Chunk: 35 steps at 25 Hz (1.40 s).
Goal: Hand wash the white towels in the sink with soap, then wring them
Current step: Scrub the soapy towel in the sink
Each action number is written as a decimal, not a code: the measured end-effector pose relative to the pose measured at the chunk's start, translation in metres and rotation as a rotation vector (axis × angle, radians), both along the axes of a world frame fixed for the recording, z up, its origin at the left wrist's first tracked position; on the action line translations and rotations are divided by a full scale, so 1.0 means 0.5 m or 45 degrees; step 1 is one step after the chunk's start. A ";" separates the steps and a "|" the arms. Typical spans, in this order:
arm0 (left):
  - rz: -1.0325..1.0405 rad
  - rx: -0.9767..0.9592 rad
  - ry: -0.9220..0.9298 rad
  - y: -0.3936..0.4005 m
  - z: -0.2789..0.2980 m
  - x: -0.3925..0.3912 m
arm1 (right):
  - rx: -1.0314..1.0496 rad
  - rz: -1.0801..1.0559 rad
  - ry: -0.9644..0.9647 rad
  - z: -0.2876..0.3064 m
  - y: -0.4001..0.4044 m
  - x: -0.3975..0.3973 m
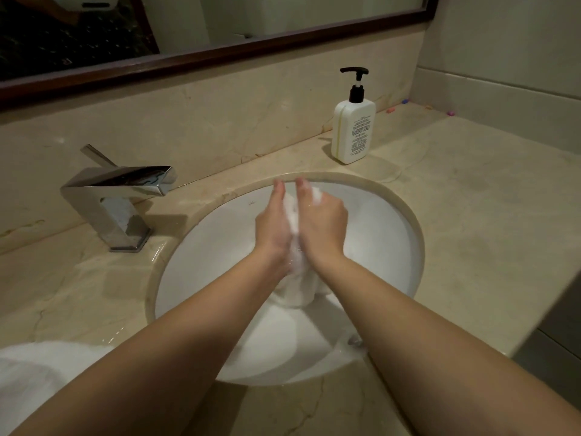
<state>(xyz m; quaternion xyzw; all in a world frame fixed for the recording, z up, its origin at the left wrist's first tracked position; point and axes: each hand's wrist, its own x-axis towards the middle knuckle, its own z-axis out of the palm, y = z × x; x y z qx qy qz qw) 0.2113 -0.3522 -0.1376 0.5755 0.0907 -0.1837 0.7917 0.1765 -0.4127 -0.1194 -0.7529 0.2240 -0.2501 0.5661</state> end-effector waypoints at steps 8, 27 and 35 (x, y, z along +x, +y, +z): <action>-0.082 0.265 0.025 -0.014 -0.002 0.001 | 0.106 -0.039 0.042 -0.002 -0.019 -0.001; -0.063 0.088 0.079 -0.018 -0.059 0.022 | 0.154 -0.019 0.102 -0.013 -0.033 0.009; -0.080 0.088 0.076 -0.010 -0.053 0.027 | 0.183 0.015 0.132 -0.021 -0.043 0.020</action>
